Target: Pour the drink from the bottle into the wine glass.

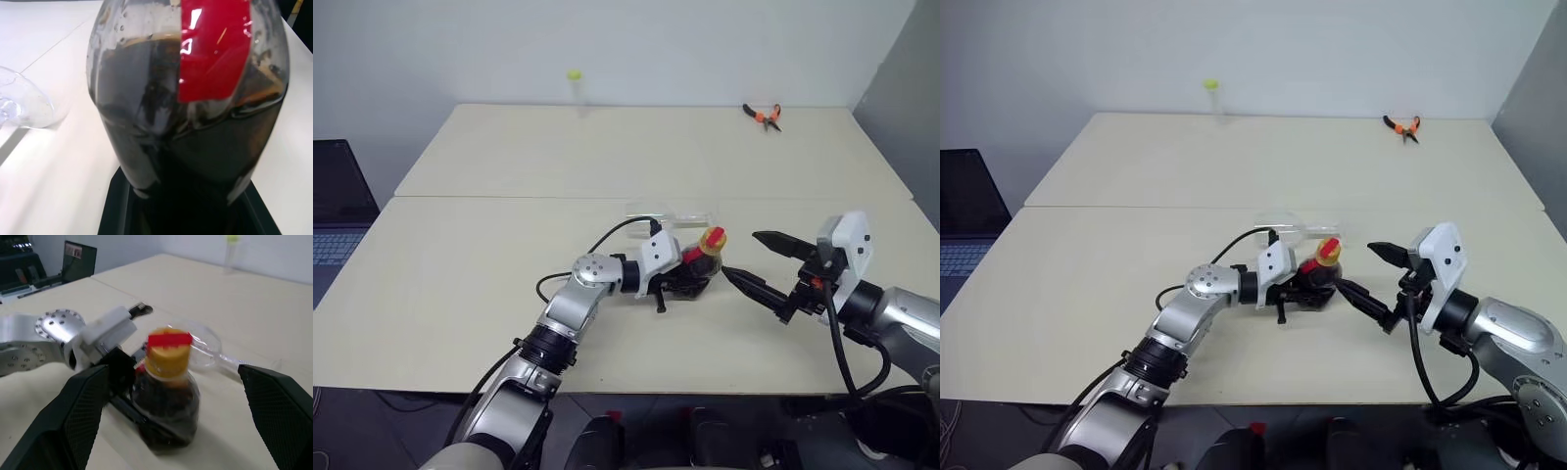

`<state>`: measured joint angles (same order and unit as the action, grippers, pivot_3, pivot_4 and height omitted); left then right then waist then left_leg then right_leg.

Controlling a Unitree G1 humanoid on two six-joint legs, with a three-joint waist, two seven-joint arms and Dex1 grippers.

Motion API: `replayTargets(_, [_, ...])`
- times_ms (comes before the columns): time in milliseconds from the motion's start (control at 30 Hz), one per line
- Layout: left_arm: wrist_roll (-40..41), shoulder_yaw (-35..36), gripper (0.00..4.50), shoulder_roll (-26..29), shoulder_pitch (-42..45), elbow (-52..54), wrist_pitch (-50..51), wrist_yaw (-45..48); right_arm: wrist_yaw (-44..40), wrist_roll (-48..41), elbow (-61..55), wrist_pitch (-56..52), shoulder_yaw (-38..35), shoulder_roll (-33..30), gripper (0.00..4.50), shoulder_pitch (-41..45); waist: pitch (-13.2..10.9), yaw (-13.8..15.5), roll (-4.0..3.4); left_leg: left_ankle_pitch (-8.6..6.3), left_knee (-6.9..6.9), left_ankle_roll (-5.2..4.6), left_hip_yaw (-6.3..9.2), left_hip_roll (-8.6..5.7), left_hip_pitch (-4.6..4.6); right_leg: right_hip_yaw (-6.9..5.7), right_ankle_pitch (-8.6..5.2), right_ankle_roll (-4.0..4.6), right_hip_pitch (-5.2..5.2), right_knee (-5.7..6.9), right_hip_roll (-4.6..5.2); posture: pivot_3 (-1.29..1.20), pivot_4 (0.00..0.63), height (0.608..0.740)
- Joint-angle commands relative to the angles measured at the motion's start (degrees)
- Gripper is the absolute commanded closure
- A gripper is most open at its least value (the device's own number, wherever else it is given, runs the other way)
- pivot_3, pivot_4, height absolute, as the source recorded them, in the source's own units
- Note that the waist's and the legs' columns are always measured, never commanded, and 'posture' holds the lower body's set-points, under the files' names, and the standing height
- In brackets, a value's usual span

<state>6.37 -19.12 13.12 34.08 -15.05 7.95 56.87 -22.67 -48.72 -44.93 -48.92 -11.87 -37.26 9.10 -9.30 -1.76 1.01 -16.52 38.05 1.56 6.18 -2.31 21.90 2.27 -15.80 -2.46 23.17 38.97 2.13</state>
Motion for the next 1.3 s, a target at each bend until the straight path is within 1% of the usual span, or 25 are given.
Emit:
replayTargets(33, [0.61, 0.87, 3.80, -0.47, 1.34, 1.74, -1.57, 0.04, 3.30, 1.25, -1.11, 0.71, 2.02, 1.65, 0.00, 2.05, 0.00, 0.14, 0.00, 0.00, 0.00, 0.00, 0.00, -0.01, 0.01, 0.00, 0.00, 0.00, 0.00, -0.01, 0.01, 0.00, 0.150, 0.740])
replayTargets(233, [0.50, 0.81, 3.80, -0.48, 1.34, 1.68, -1.65, -0.09, 4.95, 4.93, 1.16, 2.39, 5.88, 4.10, 0.00, 3.45, 0.00, 0.18, 0.00, 0.01, 0.02, 0.01, -0.02, -0.06, 0.05, 0.01, 0.00, -0.01, 0.01, -0.06, 0.07, 0.00, 0.150, 0.740])
replayTargets(533, [0.58, 0.77, 3.80, -0.41, 0.99, 2.04, -1.47, -0.11, 6.92, 9.47, 3.73, 5.00, 6.56, 7.86, 0.00, 4.72, 0.00, 0.17, 0.00, 0.01, 0.01, 0.01, 0.00, -0.04, 0.03, 0.01, 0.00, -0.01, 0.02, -0.04, 0.05, 0.00, 0.150, 0.740])
replayTargets(867, [0.57, 0.65, 3.80, -0.42, 0.94, 2.13, -1.46, 0.00, 5.67, 11.01, 4.17, 5.29, 4.91, 7.31, 0.00, 2.99, 0.00, 0.17, 0.00, 0.01, 0.01, 0.01, -0.01, -0.05, 0.03, 0.01, 0.00, 0.00, 0.02, -0.04, 0.04, 0.00, 0.150, 0.740])
replayTargets(1100, [0.52, 0.61, 3.81, -0.38, 1.01, 1.96, -1.54, 0.02, 2.85, 5.37, 1.40, 3.33, 1.25, 5.10, 0.00, 0.11, 0.00, 0.17, 0.00, 0.00, 0.01, 0.00, -0.02, -0.05, 0.04, 0.02, 0.00, 0.00, 0.02, -0.04, 0.05, 0.00, 0.150, 0.740])
replayTargets(1300, [0.52, 0.59, 3.81, -0.35, 1.09, 1.77, -1.66, 0.16, 1.70, -4.13, -2.04, -0.52, -0.76, 2.14, 0.00, -0.78, 0.00, 0.09, 0.00, 0.00, 0.01, 0.00, -0.01, -0.03, 0.03, 0.02, 0.00, 0.00, 0.02, -0.03, 0.04, 0.00, 0.150, 0.740])
